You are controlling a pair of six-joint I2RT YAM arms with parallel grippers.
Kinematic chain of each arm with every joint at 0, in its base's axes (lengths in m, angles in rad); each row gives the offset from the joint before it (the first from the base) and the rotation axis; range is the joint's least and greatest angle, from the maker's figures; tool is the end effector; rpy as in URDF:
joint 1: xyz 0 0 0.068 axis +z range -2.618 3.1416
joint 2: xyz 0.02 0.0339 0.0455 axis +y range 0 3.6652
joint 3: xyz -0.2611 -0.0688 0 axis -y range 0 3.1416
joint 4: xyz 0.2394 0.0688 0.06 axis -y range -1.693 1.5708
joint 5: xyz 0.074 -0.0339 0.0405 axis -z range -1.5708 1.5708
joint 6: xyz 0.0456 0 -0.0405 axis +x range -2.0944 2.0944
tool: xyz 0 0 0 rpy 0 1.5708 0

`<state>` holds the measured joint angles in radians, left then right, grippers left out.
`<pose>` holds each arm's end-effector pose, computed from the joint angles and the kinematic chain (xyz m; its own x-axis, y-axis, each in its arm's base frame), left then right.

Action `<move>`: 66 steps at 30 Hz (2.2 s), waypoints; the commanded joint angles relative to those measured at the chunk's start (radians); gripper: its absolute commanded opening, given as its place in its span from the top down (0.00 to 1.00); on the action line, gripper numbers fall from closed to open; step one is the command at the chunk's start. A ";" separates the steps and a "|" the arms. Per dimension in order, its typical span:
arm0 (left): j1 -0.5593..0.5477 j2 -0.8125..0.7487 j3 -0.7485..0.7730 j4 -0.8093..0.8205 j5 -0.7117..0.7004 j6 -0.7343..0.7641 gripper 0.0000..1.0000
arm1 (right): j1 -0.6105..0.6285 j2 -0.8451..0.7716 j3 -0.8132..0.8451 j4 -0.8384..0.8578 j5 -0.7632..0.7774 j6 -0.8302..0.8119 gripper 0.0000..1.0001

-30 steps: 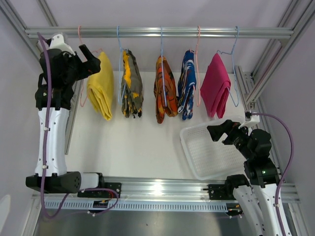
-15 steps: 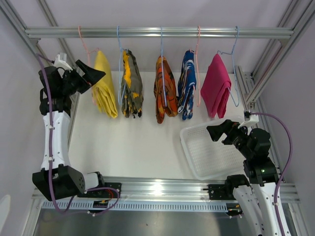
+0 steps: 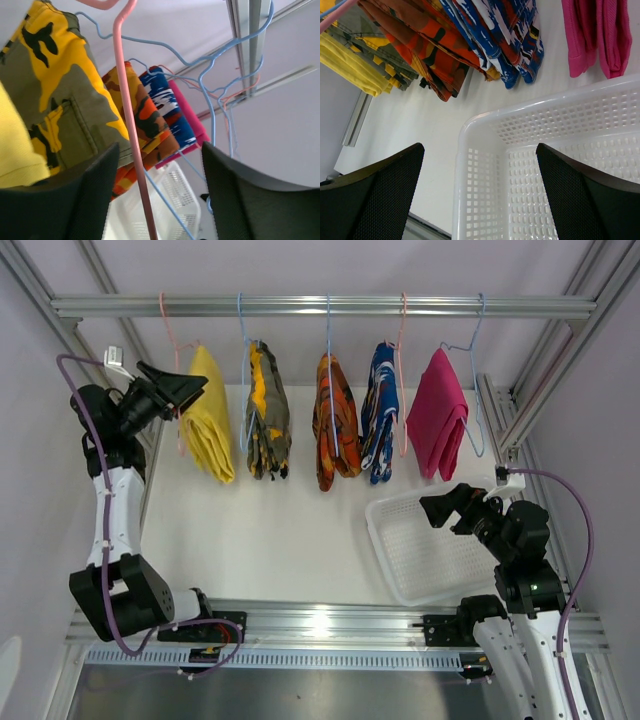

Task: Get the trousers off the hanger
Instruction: Pick up the hanger from the clothesline.

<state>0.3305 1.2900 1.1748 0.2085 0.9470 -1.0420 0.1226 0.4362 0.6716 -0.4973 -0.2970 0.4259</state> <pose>0.2887 0.0599 0.4058 -0.4519 -0.6882 -0.5676 0.3661 0.4371 -0.8215 0.1132 0.0274 0.3075 -0.3982 0.3490 -0.8483 -0.2558 0.8459 0.4681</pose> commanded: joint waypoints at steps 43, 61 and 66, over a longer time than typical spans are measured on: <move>-0.031 -0.197 0.182 0.047 -0.034 -0.107 1.00 | -0.001 0.019 0.009 0.023 -0.017 0.001 0.01; -0.229 -0.658 -0.012 -0.414 -0.463 0.206 1.00 | 0.018 0.022 0.195 -0.001 -0.065 -0.015 0.01; -0.321 -0.704 -0.038 -0.504 -0.612 0.250 1.00 | 0.032 0.082 0.287 0.061 -0.100 0.013 0.01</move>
<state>0.0452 0.6186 1.1069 -0.4149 0.4706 -0.8989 0.1432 0.4767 0.8906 -0.5022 -0.3531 0.4198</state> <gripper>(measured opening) 0.023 0.993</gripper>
